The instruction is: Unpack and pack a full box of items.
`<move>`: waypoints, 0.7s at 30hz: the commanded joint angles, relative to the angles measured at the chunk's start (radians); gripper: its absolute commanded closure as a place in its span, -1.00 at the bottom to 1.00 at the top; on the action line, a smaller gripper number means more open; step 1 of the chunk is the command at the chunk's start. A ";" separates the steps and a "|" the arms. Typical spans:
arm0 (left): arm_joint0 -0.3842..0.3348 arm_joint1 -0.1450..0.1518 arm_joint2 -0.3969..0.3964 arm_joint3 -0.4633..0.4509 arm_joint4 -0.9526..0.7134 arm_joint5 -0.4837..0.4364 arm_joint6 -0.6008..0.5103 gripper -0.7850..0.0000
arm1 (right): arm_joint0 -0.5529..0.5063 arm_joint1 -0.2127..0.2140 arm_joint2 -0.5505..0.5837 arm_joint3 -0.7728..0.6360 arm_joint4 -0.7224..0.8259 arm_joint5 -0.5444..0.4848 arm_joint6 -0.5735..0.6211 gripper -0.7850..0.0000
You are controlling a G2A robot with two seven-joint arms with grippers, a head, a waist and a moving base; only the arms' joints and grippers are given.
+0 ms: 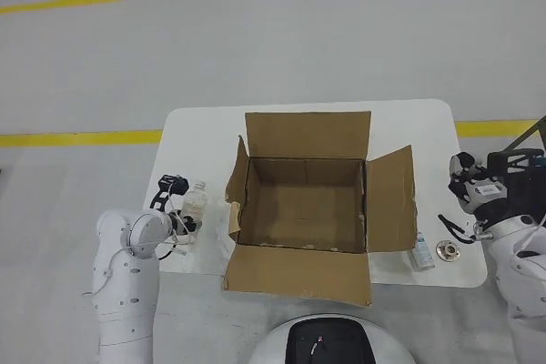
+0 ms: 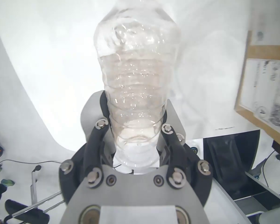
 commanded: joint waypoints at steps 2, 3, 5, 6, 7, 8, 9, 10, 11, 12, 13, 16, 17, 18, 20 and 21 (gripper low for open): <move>-0.012 0.007 -0.035 -0.097 -0.028 0.043 -0.022 1.00 | -0.001 0.002 -0.007 -0.001 0.001 0.004 -0.001 1.00; -0.016 0.009 -0.043 -0.119 -0.037 0.053 -0.026 1.00 | -0.001 0.002 -0.008 -0.001 0.001 0.006 -0.001 1.00; -0.038 0.013 -0.059 -0.161 -0.056 0.077 -0.034 1.00 | -0.002 0.003 -0.011 -0.003 0.001 0.007 -0.002 1.00; -0.050 0.014 -0.062 -0.171 -0.062 0.089 -0.047 1.00 | -0.002 0.004 -0.011 -0.003 0.000 0.007 -0.002 1.00; -0.071 0.016 -0.062 -0.181 -0.068 0.106 -0.062 1.00 | -0.003 0.005 -0.012 -0.003 0.000 0.008 0.000 1.00; -0.092 0.016 -0.061 -0.188 -0.091 0.123 -0.068 1.00 | -0.003 0.006 -0.012 -0.004 0.001 0.009 0.000 1.00; -0.114 0.015 -0.061 -0.198 -0.128 0.133 -0.067 1.00 | -0.004 0.006 -0.012 -0.005 0.001 0.009 0.000 1.00; -0.135 0.016 -0.057 -0.210 -0.150 0.134 -0.069 1.00 | -0.006 0.007 -0.011 -0.006 0.002 0.010 0.000 1.00; -0.153 0.017 -0.051 -0.216 -0.172 0.136 -0.073 1.00 | -0.008 0.008 -0.011 -0.008 0.003 0.010 0.000 1.00; -0.174 0.016 -0.045 -0.224 -0.204 0.143 -0.077 1.00 | -0.010 0.008 -0.010 -0.010 0.003 0.011 0.000 1.00; -0.192 0.016 -0.038 -0.228 -0.229 0.151 -0.082 1.00 | -0.012 0.009 -0.010 -0.013 0.002 0.013 0.001 1.00; -0.251 0.015 -0.008 -0.239 -0.319 0.173 -0.090 1.00 | -0.021 0.011 -0.007 -0.021 0.004 0.017 0.000 1.00; -0.270 0.014 0.004 -0.241 -0.353 0.182 -0.088 1.00 | -0.025 0.011 -0.006 -0.023 0.005 0.018 -0.001 1.00; -0.287 0.014 0.016 -0.239 -0.374 0.187 -0.088 1.00 | -0.029 0.012 -0.005 -0.026 0.005 0.019 -0.002 1.00; -0.314 0.010 0.042 -0.222 -0.457 0.210 -0.092 1.00 | -0.037 0.013 -0.004 -0.031 0.006 0.022 -0.004 1.00; -0.329 0.010 0.053 -0.213 -0.485 0.219 -0.099 1.00 | -0.040 0.013 -0.002 -0.034 0.006 0.024 -0.005 1.00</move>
